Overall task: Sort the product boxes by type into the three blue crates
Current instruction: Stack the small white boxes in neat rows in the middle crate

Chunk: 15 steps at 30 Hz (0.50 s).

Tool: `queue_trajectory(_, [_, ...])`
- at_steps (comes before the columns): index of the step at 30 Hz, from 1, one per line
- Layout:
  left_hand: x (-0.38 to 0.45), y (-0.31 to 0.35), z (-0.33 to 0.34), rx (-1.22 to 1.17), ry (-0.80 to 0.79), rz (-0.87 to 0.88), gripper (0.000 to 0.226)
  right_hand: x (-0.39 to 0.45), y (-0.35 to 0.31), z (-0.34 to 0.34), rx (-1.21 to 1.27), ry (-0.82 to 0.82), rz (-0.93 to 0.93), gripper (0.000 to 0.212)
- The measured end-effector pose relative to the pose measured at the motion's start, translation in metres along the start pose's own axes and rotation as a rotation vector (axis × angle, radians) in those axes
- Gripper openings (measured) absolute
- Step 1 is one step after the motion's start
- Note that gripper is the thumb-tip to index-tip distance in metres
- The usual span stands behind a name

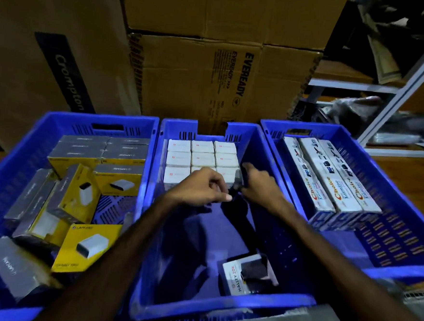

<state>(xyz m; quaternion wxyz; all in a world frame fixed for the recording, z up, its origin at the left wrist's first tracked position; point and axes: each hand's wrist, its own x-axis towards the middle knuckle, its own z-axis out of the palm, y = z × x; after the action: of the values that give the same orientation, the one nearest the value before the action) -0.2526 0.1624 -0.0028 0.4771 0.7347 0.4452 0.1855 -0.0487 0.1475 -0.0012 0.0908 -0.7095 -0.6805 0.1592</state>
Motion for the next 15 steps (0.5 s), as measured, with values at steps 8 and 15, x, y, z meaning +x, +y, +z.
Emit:
queue_trajectory(8, [-0.005, 0.0, 0.081, 0.437, -0.486, 0.074, 0.07, -0.107, 0.049, -0.067, 0.107, 0.088, -0.301, 0.034])
queue_trajectory(15, [-0.006, 0.017, 0.133, 0.774, -0.731, -0.125, 0.105, -0.167, 0.099, -0.035, 0.094, 0.218, -0.243, 0.029])
